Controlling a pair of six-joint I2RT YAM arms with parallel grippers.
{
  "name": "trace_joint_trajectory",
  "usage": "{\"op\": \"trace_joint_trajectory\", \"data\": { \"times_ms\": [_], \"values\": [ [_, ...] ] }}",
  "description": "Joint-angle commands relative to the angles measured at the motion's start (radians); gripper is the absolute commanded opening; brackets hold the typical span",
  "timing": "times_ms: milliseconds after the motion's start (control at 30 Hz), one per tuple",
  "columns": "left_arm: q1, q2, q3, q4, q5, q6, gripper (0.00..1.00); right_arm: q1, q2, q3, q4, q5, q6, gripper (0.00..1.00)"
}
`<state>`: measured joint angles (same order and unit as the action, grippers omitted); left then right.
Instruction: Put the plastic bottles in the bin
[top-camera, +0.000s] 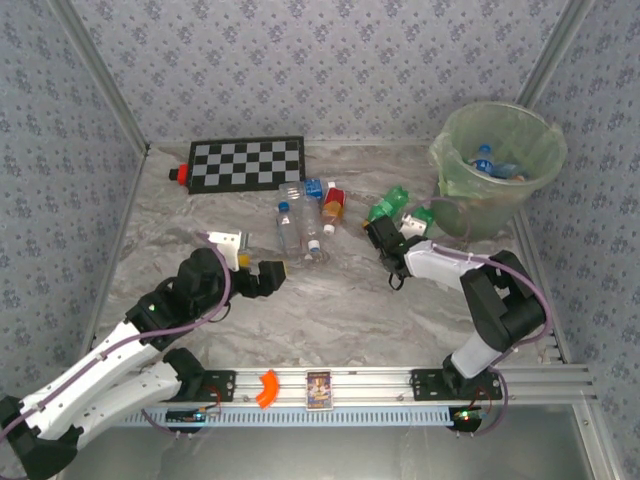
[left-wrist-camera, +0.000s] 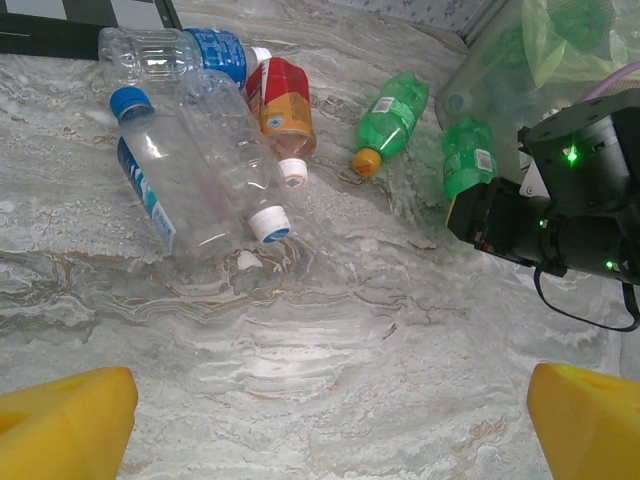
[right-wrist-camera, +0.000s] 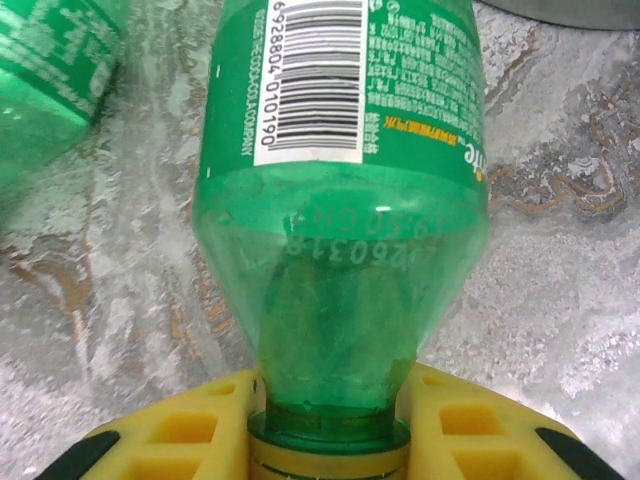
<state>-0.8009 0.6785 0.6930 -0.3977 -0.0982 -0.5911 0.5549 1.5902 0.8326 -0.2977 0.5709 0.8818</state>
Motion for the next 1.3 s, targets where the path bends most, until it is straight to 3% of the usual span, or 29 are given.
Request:
{"op": "trace_joint_trajectory", "data": {
  "times_ms": [0, 100, 333, 600, 800, 1033, 1267],
  "values": [
    [-0.008, -0.013, 0.035, -0.012, -0.013, 0.023, 1.0, 0.049, -0.062, -0.006, -0.024, 0.077, -0.032, 0.29],
    [-0.008, -0.017, 0.037, -0.013, -0.021, 0.025, 1.0, 0.1, -0.114, 0.001, -0.022, 0.098, -0.082, 0.29],
    [-0.008, -0.034, 0.035, -0.007, -0.029, 0.037, 1.0, 0.18, -0.252, 0.053, 0.003, 0.02, -0.244, 0.28],
    [-0.008, -0.07, 0.038, -0.011, -0.02, 0.047, 1.0, 0.173, -0.409, 0.209, -0.12, 0.017, -0.41, 0.29],
    [-0.008, -0.096, 0.035, -0.003, 0.003, 0.05, 1.0, 0.048, -0.459, 0.394, -0.24, -0.069, -0.423, 0.28],
    [-0.008, -0.119, 0.043, -0.012, 0.029, 0.052, 1.0, -0.204, -0.448, 0.575, -0.294, -0.187, -0.407, 0.3],
    [-0.009, -0.14, 0.067, -0.056, 0.035, 0.06, 1.0, -0.457, -0.398, 0.633, -0.282, -0.299, -0.239, 0.3]
  ]
}}
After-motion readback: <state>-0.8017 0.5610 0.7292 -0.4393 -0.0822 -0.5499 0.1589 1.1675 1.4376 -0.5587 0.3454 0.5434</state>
